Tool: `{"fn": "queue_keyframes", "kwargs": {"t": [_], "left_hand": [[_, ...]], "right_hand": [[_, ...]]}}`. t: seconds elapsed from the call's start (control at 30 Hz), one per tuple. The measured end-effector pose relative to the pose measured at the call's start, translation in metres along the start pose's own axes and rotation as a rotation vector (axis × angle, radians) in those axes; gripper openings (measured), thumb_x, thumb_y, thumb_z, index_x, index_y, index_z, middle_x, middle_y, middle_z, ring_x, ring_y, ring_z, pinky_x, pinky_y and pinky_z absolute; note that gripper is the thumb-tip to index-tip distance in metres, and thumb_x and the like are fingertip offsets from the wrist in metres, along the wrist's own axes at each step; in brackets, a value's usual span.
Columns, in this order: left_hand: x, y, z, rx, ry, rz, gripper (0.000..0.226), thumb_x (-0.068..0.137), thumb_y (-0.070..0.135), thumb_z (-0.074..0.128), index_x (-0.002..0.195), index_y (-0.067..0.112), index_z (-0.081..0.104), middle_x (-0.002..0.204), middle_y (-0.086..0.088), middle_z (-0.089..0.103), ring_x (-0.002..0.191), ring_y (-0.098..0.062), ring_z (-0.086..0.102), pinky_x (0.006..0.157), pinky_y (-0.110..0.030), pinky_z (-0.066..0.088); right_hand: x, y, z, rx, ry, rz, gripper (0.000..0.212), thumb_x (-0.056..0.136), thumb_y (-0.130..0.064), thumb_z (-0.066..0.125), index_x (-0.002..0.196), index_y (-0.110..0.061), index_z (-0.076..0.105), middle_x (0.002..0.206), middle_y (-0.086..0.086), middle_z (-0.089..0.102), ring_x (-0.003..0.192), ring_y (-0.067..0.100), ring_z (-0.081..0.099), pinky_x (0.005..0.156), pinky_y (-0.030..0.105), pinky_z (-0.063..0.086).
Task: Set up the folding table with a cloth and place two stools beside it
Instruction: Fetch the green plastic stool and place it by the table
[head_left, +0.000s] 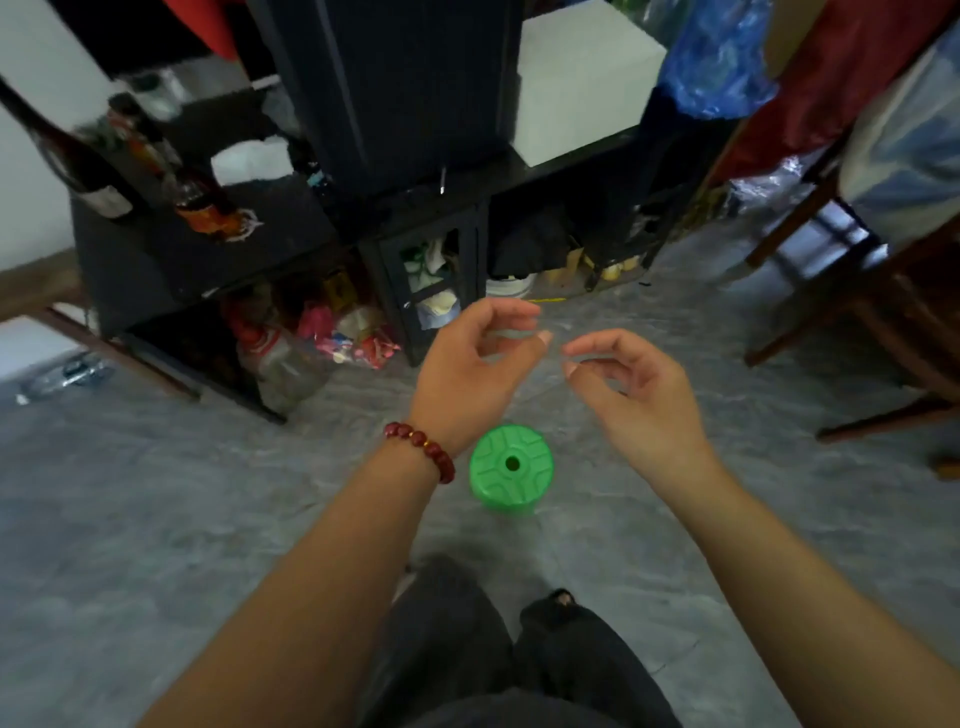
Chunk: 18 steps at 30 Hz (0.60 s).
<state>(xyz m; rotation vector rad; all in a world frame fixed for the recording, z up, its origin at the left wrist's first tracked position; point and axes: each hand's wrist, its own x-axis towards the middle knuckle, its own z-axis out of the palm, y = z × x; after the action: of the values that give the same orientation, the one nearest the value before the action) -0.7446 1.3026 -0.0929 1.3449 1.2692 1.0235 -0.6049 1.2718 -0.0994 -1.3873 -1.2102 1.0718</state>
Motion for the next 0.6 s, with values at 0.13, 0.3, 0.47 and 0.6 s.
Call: {"fn": "queue_keyframes", "kwargs": {"t": [0.13, 0.3, 0.47, 0.6], "left_hand": [[-0.001, -0.006, 0.004, 0.005, 0.077, -0.054, 0.016, 0.083, 0.012, 0.067, 0.098, 0.017, 0.062, 0.093, 0.008, 0.064, 0.084, -0.004, 0.060, 0.079, -0.018, 0.049], [0.019, -0.011, 0.001, 0.049, 0.085, -0.062, 0.019, 0.084, 0.010, 0.065, 0.103, 0.011, 0.063, 0.095, 0.004, 0.065, 0.088, -0.008, 0.061, 0.084, -0.022, 0.051], [0.040, -0.012, 0.008, 0.060, 0.133, -0.061, 0.016, 0.085, 0.010, 0.065, 0.100, 0.016, 0.063, 0.092, 0.009, 0.064, 0.088, -0.006, 0.060, 0.085, -0.023, 0.050], [0.047, -0.017, 0.022, 0.077, 0.205, -0.089, 0.016, 0.084, 0.014, 0.066, 0.096, 0.023, 0.063, 0.094, 0.009, 0.064, 0.085, -0.001, 0.061, 0.078, -0.014, 0.050]], "right_hand": [[0.017, 0.009, -0.004, 0.022, -0.117, 0.021, 0.025, 0.083, 0.002, 0.063, 0.079, -0.023, 0.060, 0.082, -0.007, 0.065, 0.066, -0.005, 0.058, 0.067, 0.008, 0.044], [0.042, 0.016, 0.003, 0.029, -0.151, 0.001, 0.026, 0.083, 0.000, 0.065, 0.079, -0.025, 0.061, 0.082, -0.012, 0.066, 0.068, -0.006, 0.059, 0.069, 0.008, 0.045], [0.064, 0.031, -0.004, 0.012, -0.215, 0.006, 0.024, 0.082, -0.005, 0.066, 0.079, -0.028, 0.062, 0.083, -0.012, 0.067, 0.076, 0.001, 0.061, 0.073, 0.011, 0.048], [0.087, 0.045, -0.011, 0.003, -0.335, 0.037, 0.020, 0.083, -0.010, 0.066, 0.079, -0.030, 0.063, 0.081, -0.014, 0.068, 0.080, 0.003, 0.063, 0.073, 0.011, 0.047]]}}
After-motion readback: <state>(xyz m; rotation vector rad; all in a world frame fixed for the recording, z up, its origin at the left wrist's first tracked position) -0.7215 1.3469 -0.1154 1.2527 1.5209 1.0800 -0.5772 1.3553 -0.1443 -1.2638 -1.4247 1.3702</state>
